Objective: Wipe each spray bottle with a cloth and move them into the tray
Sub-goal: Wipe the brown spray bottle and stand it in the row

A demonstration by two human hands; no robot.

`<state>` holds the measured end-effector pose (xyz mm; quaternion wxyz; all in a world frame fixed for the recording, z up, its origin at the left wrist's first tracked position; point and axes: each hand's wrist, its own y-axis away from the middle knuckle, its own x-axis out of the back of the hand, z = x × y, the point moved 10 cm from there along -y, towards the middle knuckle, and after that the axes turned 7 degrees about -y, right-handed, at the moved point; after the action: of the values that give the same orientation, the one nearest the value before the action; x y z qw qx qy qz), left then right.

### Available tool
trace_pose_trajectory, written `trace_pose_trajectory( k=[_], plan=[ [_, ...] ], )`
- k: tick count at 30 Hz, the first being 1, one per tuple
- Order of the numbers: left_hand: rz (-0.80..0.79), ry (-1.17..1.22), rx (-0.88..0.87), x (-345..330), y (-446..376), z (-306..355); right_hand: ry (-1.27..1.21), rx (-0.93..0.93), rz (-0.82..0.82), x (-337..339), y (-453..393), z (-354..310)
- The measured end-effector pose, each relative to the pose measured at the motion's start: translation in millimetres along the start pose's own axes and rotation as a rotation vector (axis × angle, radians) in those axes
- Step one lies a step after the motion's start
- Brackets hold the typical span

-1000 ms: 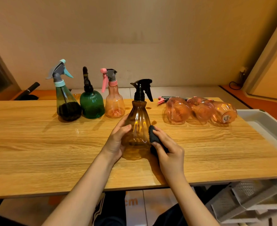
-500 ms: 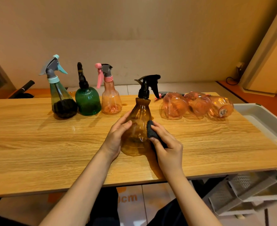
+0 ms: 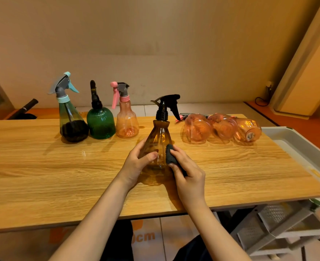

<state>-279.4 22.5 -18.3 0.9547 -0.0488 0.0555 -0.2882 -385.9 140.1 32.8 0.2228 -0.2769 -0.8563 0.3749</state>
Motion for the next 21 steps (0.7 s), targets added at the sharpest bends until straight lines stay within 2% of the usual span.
trace_pose_trajectory(
  k=[5, 10, 13, 21],
  plan=[
    [0.014, 0.017, 0.006, 1, 0, 1, -0.020, -0.038, -0.022, -3, -10, 4],
    [-0.061, -0.011, 0.013, -6, 2, -1, 0.054, 0.065, 0.004, -6, -54, -7],
    [-0.072, -0.007, 0.005, -7, 2, -1, 0.050, 0.062, 0.049, -7, -73, -10],
    [0.047, 0.048, -0.002, 3, 0, 1, -0.033, -0.054, -0.015, -6, -16, 5]
  ],
)
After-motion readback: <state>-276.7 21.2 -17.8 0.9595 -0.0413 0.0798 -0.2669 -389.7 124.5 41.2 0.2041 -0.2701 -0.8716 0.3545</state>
